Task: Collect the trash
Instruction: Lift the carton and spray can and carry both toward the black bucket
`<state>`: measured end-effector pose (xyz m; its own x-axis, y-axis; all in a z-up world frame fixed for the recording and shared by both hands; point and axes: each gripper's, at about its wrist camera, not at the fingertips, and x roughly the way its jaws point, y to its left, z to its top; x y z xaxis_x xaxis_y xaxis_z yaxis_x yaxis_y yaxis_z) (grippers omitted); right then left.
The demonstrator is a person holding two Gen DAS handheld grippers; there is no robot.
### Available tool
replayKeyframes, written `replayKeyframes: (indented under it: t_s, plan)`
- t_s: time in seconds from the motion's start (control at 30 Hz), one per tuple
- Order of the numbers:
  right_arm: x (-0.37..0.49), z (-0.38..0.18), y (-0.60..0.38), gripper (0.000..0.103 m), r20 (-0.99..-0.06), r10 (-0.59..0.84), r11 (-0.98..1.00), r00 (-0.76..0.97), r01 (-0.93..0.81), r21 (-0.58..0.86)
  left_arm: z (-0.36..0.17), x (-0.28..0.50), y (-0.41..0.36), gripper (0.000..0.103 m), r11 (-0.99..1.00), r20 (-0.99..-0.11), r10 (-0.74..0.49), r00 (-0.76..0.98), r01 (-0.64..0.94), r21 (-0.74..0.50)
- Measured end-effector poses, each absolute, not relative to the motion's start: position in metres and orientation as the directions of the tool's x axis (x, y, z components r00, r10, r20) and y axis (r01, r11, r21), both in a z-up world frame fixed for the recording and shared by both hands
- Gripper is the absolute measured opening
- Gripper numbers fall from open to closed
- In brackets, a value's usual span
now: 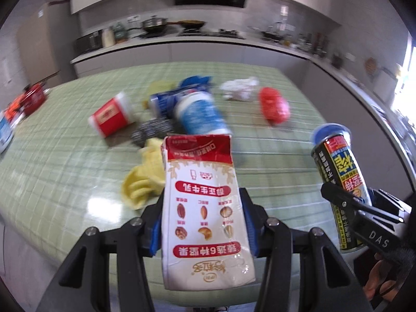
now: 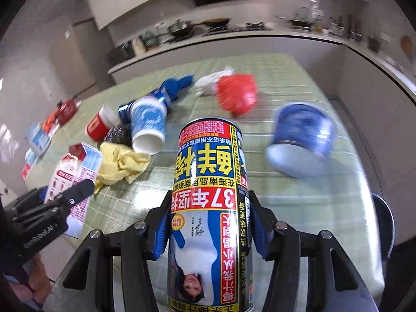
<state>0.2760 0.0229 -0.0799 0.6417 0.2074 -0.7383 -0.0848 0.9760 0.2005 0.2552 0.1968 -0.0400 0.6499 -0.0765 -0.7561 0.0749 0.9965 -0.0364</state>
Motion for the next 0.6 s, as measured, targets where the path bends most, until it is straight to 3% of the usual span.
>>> replayKeyframes:
  t_s: [0.2, 0.6]
  plan:
    - [0.233, -0.070, -0.030, 0.055, -0.736, 0.071, 0.975, 0.673, 0.108, 0.193, -0.044, 0.251, 0.152, 0.051, 0.969, -0.749, -0.216, 0.627, 0.229, -0.088]
    - [0.164, -0.069, -0.198, 0.055, -0.732, -0.118, 0.911, 0.671, 0.367, 0.189, -0.038, 0.217, -0.005, 0.051, 0.908, -0.728, -0.345, 0.593, 0.406, -0.099]
